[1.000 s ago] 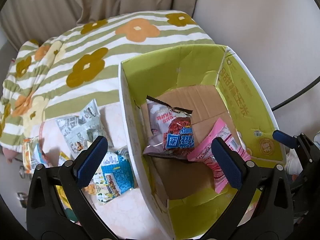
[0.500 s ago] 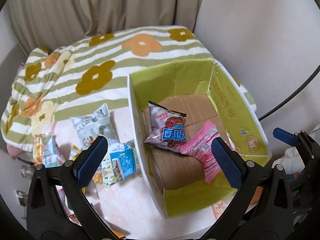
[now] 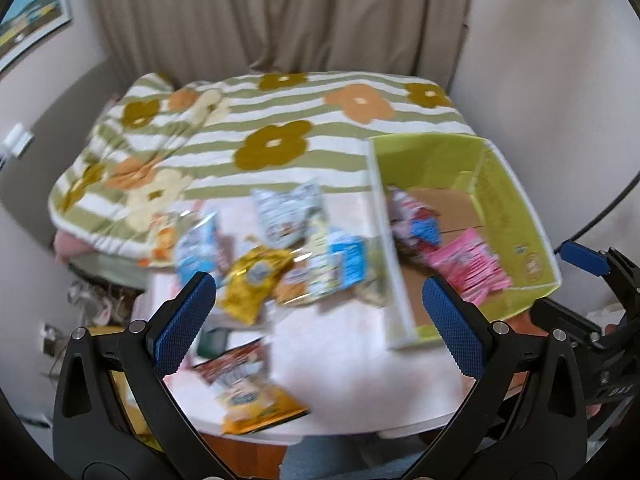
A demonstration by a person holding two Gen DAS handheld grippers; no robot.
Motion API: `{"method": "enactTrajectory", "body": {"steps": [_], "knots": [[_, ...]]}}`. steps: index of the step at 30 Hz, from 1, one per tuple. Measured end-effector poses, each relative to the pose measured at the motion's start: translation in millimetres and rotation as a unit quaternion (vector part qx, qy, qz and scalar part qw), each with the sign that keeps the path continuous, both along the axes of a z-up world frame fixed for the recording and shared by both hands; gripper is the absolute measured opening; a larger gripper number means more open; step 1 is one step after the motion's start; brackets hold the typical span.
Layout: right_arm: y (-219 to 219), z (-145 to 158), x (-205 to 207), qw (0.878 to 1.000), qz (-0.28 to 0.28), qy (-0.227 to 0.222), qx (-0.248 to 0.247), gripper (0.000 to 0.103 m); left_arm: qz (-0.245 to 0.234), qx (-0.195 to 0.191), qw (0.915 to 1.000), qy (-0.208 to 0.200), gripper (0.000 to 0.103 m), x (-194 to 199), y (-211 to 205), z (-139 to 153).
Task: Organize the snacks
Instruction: 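Withdraw both tools from the box back toward the snack pile, then grasp the white pink bag with the left gripper while the right grasps the WTRF chip bag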
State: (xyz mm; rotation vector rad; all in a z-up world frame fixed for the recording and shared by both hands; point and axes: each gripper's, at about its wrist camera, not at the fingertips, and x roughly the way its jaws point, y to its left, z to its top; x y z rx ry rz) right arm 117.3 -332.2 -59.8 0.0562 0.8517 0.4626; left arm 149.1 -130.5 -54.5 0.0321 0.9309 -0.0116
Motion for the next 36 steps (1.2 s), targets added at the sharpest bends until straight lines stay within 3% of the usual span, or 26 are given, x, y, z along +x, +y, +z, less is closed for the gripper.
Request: {"method": "enactTrajectory", "body": {"steps": [11,19,28,31,36], "knots": [[113,-21,-21,0.998,0.053,0.015,-0.026,0.097,0.051,0.009,0.9984,0.025,0.103,-37,142,-26],[198,-76,-27,0.995,0.022,0.092,-0.021,0.097,0.01,-0.02,0.9959,0.087,0.102,-35,226,-78],[247,-132,-36,0.989,-0.034,0.122,-0.075,0.097,-0.057,-0.027,0.9874,0.146,0.101,3,240,-145],[257,-146,-36,0.987,-0.034,0.126,-0.093,0.097,-0.065,-0.025,0.9836,0.167,0.093,16,241,-172],[273,-163,-32,0.984,-0.019,0.131,-0.122,0.097,-0.063,-0.02,0.9799,0.188,0.091,30,244,-201]]}}
